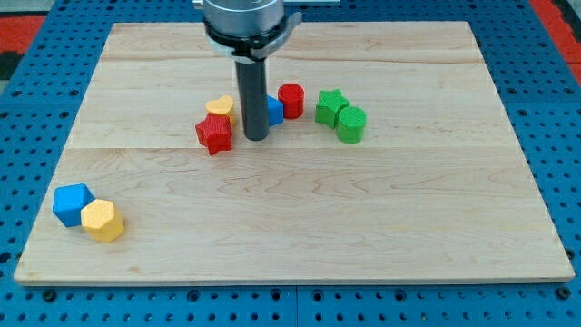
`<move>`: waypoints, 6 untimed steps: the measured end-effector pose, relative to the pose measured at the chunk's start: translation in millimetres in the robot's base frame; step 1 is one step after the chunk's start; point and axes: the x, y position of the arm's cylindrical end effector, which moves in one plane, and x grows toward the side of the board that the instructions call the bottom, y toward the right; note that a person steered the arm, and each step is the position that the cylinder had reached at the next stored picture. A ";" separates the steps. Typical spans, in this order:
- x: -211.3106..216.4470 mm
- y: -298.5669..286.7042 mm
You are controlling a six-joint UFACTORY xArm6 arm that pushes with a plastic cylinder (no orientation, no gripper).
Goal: Slide the red star above the blue cube
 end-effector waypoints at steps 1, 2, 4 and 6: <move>1.8 -40.3; 3.7 -84.2; -32.5 -97.0; -1.4 -140.9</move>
